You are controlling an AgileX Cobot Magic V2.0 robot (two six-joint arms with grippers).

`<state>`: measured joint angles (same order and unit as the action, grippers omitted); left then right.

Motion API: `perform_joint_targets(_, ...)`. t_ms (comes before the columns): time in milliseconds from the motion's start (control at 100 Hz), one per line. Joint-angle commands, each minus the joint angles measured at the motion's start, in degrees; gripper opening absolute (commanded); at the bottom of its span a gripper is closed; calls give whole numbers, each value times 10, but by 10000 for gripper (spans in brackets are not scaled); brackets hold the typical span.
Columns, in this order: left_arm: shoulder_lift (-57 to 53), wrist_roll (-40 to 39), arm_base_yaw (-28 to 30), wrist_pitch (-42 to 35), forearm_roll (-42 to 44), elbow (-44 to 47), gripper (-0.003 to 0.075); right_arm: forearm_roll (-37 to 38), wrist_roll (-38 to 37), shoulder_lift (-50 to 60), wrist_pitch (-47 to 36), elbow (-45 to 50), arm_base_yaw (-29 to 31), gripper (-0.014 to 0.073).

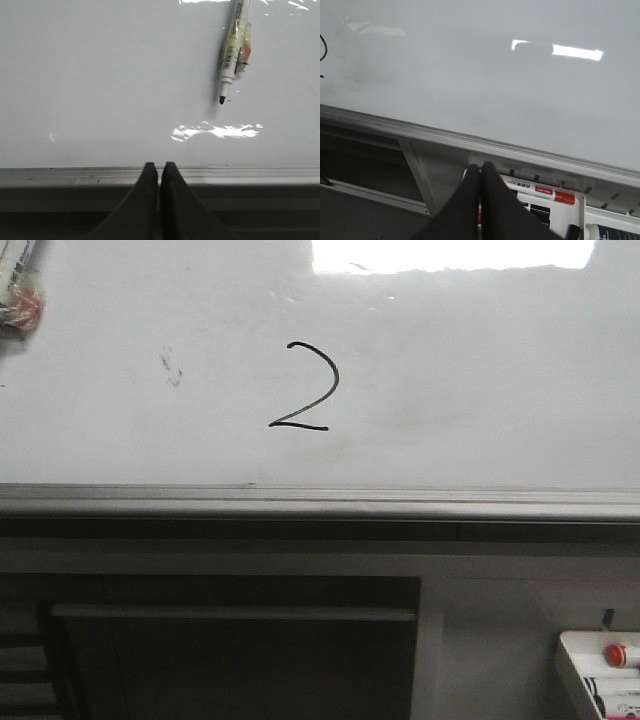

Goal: Write number 2 on whiteboard

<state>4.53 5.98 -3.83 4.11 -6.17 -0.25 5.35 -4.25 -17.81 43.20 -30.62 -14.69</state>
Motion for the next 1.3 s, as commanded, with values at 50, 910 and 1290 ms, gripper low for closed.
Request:
perform_joint_targets(50,-62,-5,2,-61,0,21,-18,10,1,-5,-39,-14,3,-72)
perform_joint_targets(910,-63,-5,8,-60,0,22,-18,11,1,12,-39,-10,2,-72)
perform_joint_targets(1290,-63,-5,8,-60,0,22,-18,-73,0,160,-440,247,137,-72)
